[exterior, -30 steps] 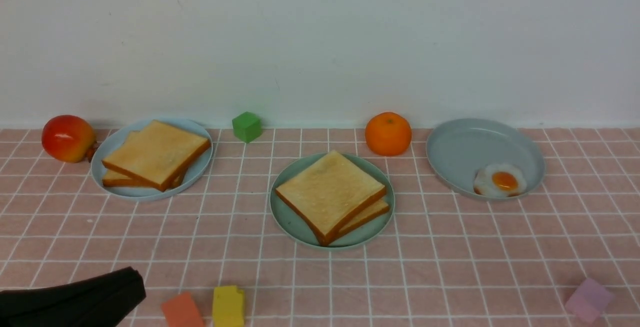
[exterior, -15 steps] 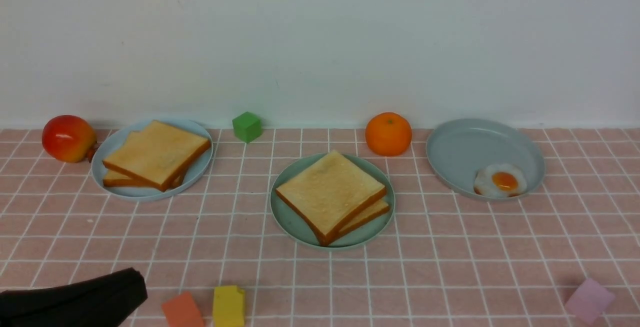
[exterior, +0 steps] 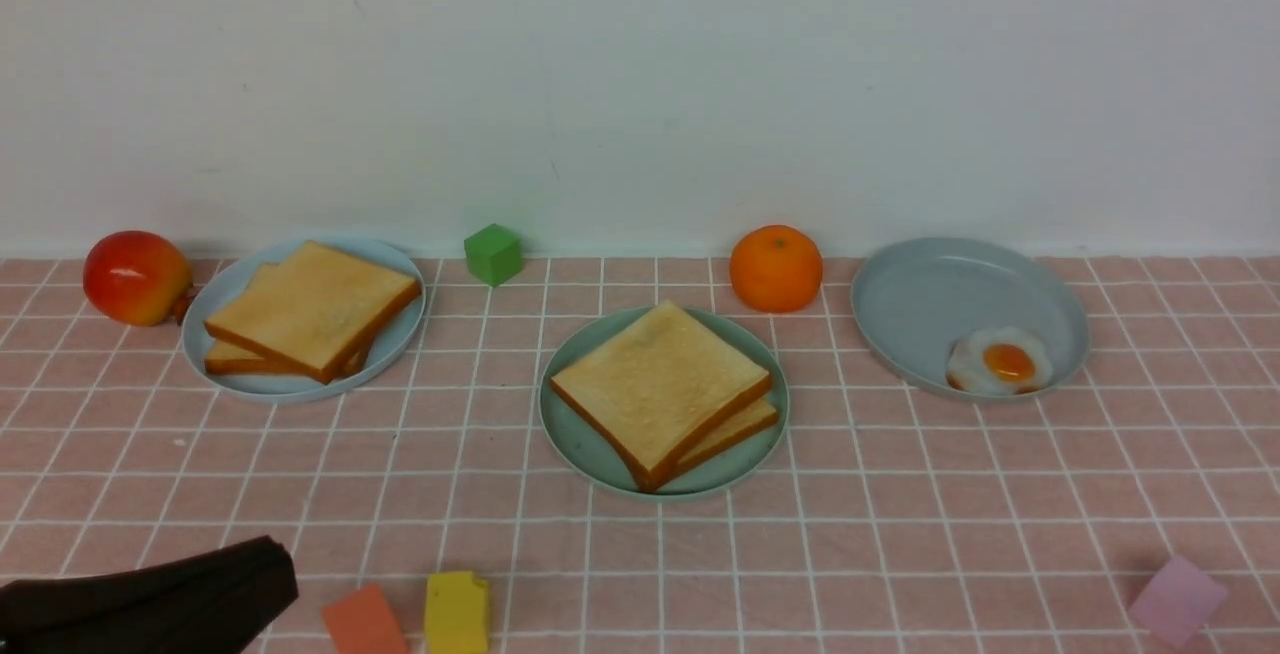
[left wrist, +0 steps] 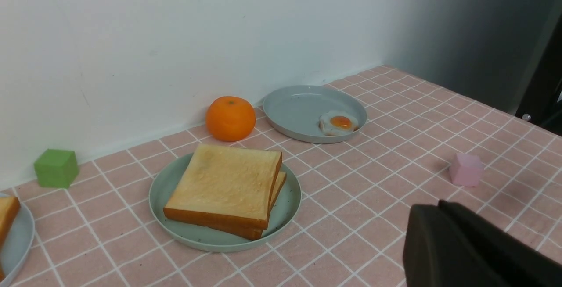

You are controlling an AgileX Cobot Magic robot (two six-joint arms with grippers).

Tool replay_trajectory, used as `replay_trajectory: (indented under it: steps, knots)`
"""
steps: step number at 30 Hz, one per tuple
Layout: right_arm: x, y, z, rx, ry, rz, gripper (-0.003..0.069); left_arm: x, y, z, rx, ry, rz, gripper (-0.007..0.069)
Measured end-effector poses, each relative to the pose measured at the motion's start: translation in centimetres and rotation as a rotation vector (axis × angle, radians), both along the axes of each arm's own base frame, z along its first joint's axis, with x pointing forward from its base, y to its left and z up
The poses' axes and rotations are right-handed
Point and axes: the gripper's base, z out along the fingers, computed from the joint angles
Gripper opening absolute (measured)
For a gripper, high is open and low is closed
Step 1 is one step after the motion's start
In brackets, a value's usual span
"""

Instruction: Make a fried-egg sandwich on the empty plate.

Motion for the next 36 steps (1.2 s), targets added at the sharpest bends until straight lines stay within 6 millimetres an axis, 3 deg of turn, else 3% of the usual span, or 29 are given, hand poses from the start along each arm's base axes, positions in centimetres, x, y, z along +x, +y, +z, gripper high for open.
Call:
replay_trajectory:
  steps: [8,32,36]
  knots:
    - [-0.1,0.4,-0.1,-0.076,0.017,0.064,-0.0004,0.0,0.0,0.0,0.0,0.0,0.0,0.0022]
    - [-0.1,0.4,-0.1,-0.082,0.022,0.067,0.0013,0.0,0.0,-0.1,0.001,-0.008,0.005,0.0028]
    - [-0.1,0.4,-0.1,-0.082,0.022,0.067,0.0017,0.1,1.3,-0.7,-0.021,-0.044,0.126,-0.0004]
